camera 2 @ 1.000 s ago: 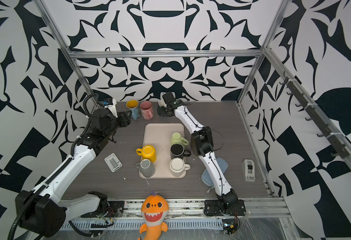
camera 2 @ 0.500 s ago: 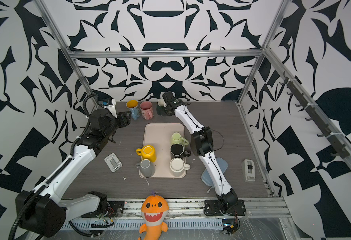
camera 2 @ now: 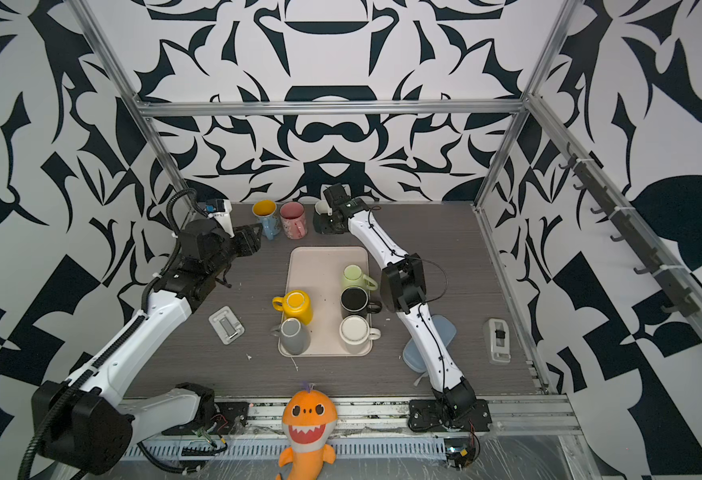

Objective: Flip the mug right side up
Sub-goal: 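Lower the teal mug upright onto the table beside the pink mug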

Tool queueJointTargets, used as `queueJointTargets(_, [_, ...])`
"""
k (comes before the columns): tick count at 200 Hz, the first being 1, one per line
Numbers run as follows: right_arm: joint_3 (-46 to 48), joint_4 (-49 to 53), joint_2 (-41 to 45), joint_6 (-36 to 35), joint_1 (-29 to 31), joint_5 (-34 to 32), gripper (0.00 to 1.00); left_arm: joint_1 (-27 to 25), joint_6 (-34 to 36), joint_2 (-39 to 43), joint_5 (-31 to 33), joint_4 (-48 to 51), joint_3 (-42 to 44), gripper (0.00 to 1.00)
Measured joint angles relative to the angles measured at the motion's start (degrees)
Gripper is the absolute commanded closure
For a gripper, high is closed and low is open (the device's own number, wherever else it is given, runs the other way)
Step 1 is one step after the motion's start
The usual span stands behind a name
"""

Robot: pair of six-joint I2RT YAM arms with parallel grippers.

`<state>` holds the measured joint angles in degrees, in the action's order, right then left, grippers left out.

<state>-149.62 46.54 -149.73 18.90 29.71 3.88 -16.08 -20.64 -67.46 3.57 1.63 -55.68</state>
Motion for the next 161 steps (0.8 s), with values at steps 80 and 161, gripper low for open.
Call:
queueJointTargets(80, [-1.4,-1.4,0.0,-1.0,0.2,0.0,0.7,0.0,-0.2,0.0,0.0,0.2,0.0,0.36])
queueJointTargets(161, [-1.0,-1.4,0.0,-1.0,0.2,0.1,0.52,0.0,-0.4,0.0,-0.2,0.2,0.0,0.36])
